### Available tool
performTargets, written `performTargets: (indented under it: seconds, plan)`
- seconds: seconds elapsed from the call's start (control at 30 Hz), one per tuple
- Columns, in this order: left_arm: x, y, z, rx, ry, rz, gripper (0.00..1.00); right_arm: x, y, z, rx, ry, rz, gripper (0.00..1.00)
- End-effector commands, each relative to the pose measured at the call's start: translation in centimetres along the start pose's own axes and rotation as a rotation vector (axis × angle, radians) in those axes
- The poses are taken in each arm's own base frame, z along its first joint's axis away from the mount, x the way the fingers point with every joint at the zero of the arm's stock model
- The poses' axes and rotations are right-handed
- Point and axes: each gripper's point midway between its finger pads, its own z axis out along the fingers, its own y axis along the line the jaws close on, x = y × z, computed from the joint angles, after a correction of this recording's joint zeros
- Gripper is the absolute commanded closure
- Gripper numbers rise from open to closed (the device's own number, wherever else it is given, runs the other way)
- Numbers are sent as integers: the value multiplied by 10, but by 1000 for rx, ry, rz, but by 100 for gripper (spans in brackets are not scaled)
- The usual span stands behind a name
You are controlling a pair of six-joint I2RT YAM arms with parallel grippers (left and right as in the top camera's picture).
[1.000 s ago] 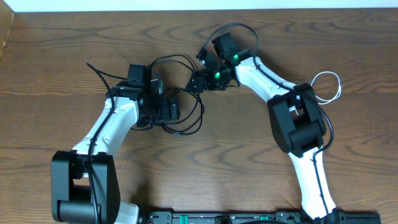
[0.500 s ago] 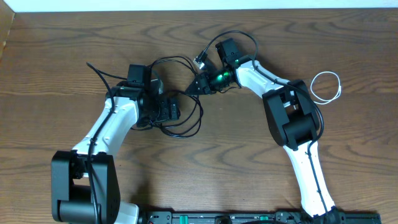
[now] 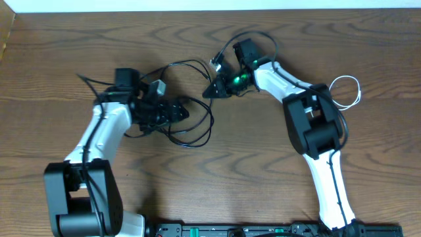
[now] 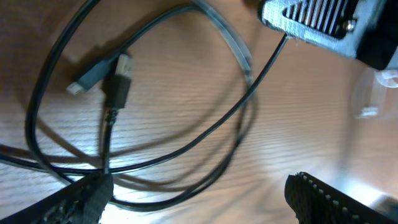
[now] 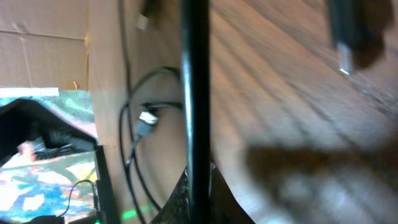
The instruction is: Untangle cables
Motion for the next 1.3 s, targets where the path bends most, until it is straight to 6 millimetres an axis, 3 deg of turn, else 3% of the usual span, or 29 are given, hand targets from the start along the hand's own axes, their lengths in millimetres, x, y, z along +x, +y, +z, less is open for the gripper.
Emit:
performTargets:
  seconds: [0.0, 0.13, 0.17, 0.37, 0.57, 0.9, 1.27]
  plan:
    - [-4, -29, -14, 248, -5, 35, 7, -29, 82, -43, -35, -93, -212, 99]
    - [-8, -30, -23, 305, -23, 17, 7, -36, 132, -66, -40, -146, -333, 99]
    - [-9, -28, -24, 303, -29, 12, 7, -40, 153, -79, -24, -181, -385, 99]
    - [-10, -26, -25, 299, -33, 9, 7, -48, 209, -120, 13, -290, -539, 99]
    - [-8, -7, -20, 181, -28, -8, 7, -51, 261, -156, -4, -394, -677, 99]
    - [-7, 27, -16, -12, -33, -112, 7, -45, 333, -206, -35, -545, -870, 99]
    - [0, 37, -9, -38, -26, -118, 7, -35, 391, -261, -56, -707, -1025, 99]
